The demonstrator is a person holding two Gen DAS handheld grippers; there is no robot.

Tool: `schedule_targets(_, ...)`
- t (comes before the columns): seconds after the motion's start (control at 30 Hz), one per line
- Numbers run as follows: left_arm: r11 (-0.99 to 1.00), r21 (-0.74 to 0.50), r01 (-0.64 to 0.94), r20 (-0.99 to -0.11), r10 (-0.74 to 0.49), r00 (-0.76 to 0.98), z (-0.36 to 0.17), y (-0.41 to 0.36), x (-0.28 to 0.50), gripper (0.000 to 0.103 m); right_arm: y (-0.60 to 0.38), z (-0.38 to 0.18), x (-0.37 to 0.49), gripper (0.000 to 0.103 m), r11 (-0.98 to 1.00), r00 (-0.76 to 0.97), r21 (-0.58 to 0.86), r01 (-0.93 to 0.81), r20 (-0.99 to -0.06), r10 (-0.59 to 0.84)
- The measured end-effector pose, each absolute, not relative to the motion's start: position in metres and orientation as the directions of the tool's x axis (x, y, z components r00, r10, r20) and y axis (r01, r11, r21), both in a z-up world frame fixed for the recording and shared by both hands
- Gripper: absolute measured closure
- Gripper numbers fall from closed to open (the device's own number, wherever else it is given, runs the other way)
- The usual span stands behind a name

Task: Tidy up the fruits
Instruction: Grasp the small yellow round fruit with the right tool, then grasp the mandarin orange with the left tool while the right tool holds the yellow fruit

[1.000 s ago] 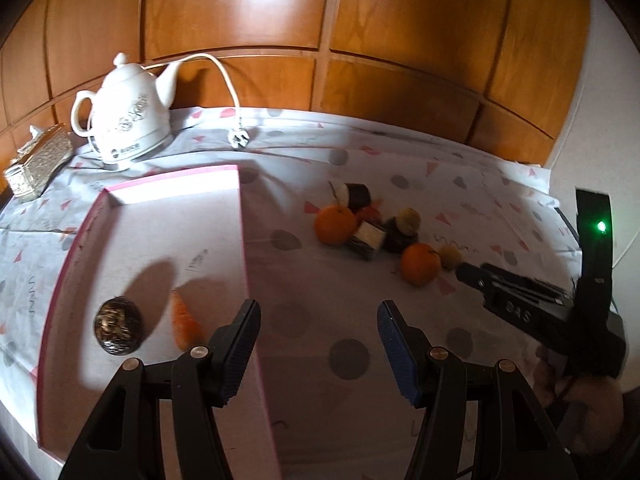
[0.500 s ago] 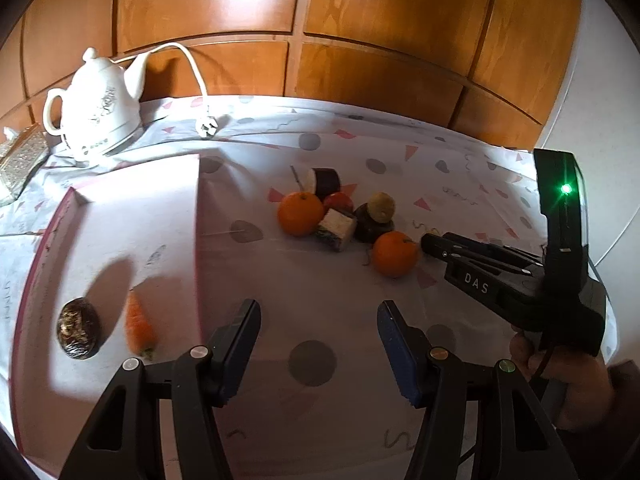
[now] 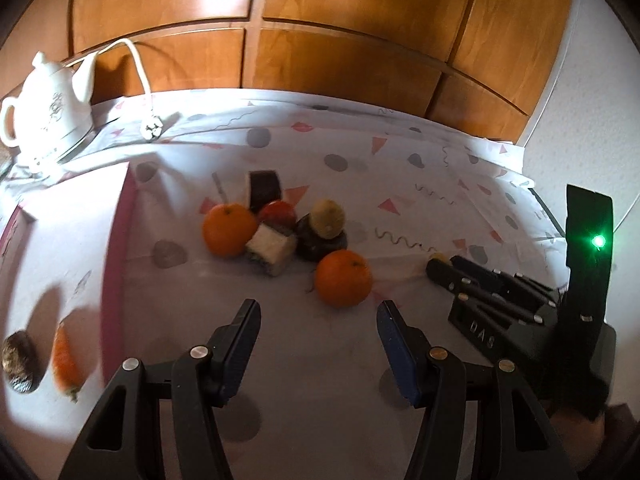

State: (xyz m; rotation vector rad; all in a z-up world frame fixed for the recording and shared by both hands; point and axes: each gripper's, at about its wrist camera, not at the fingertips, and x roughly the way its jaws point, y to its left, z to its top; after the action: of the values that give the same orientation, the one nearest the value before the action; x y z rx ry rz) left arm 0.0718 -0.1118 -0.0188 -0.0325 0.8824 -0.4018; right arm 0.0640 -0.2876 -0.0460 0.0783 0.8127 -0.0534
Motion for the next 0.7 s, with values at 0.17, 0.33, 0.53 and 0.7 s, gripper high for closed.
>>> schedule_targets(0.17, 0.921, -0.19, 0.339, -0.752, -0.359, 0.553, -0.024, -0.13, 0.081, 0.042, -0.292, -0.047, 0.063, 0.078, 0.993, 0.694, 0.089, 0.076, -0.72, 0.012)
schedule_targets(0.33, 0.931, -0.173, 0.323, -0.764, -0.334, 0.553, -0.033, -0.142, 0.091, 0.043, -0.295, -0.049, 0.063, 0.078, 0.99, 0.699, 0.117, 0.072, -0.714, 0.034)
schedule_targets(0.53, 0.948, -0.138, 0.287, -0.79, -0.28, 0.546, -0.049, -0.151, 0.105, 0.057, -0.296, -0.051, 0.063, 0.078, 0.988, 0.698, 0.141, 0.068, -0.714, 0.054)
schedule_targets(0.7, 0.945, -0.112, 0.307, -0.77, -0.278, 0.574, -0.05, -0.156, 0.104, 0.065, -0.296, -0.052, 0.063, 0.077, 0.987, 0.694, 0.143, 0.072, -0.718, 0.054)
